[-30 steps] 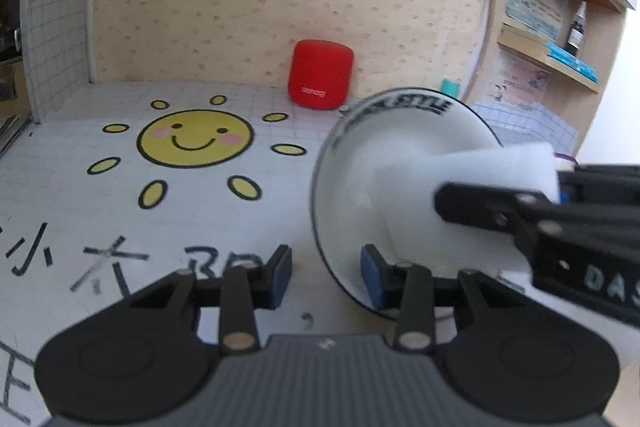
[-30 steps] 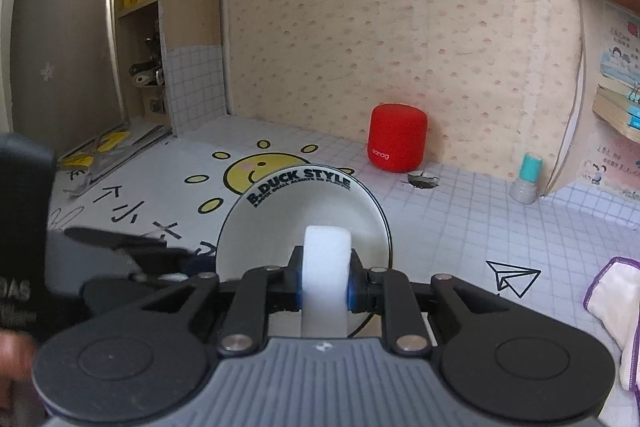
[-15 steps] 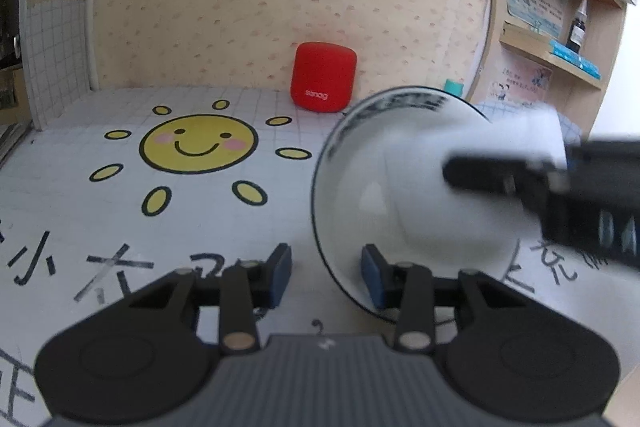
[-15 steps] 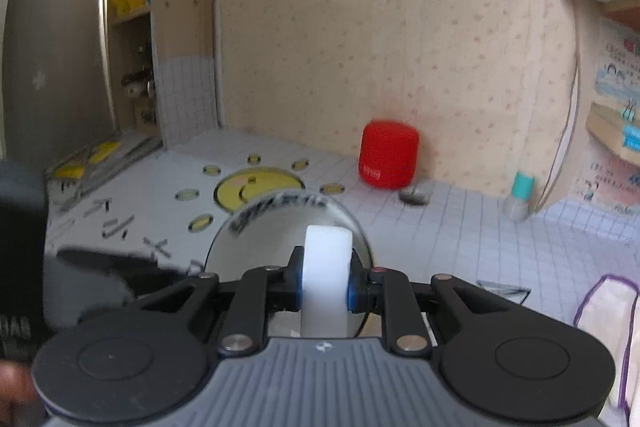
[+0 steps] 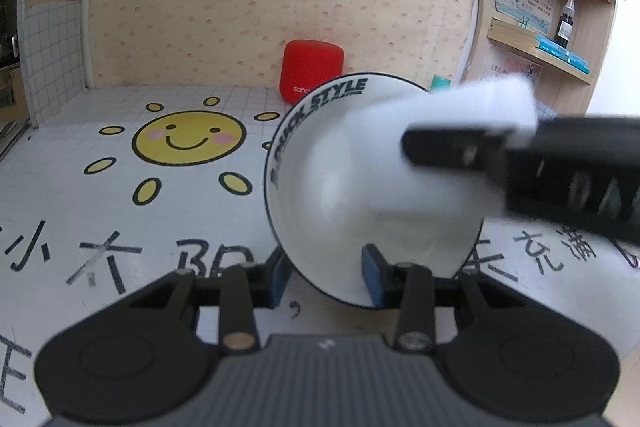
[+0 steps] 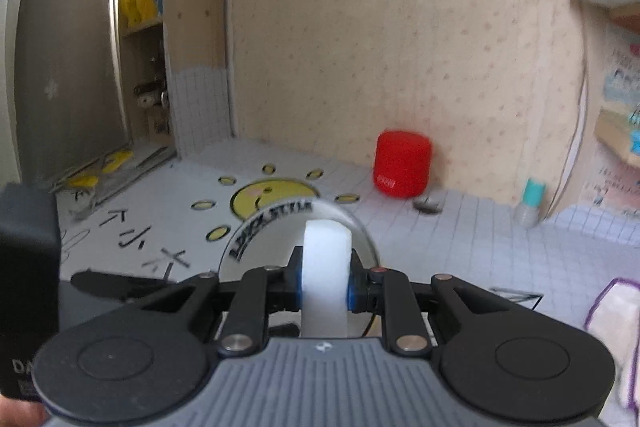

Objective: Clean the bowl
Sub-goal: 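Hold the bowl with the left gripper while the right gripper scrubs the bowl bottom with the sponge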

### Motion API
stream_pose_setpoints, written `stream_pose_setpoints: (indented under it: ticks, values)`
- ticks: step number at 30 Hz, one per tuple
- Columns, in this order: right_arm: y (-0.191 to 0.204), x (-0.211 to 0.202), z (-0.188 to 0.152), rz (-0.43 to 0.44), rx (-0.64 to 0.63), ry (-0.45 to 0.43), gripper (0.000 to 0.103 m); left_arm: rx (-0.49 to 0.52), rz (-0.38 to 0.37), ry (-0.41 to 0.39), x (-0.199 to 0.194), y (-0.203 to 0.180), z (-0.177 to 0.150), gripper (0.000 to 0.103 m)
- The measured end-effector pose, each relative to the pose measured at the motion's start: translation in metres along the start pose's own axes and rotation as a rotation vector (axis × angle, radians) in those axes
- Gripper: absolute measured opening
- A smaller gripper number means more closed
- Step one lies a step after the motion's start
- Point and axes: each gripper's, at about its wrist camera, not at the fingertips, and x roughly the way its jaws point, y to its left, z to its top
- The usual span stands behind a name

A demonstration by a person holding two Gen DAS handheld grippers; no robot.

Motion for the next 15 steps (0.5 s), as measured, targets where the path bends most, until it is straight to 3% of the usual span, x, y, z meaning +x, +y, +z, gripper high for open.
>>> stream_pose_setpoints:
  ticks: [8,15]
  values:
    - [0.0,0.013,-0.009,0.002,-0.003,0.053,0.018,-0.01,-0.019,0.005,0.0,0.005,0.001,0.036]
    - [0.001,0.014,-0.009,0.001,-0.027,0.059,0.018,-0.044,0.016,0.001,0.005,0.02,0.008,0.038]
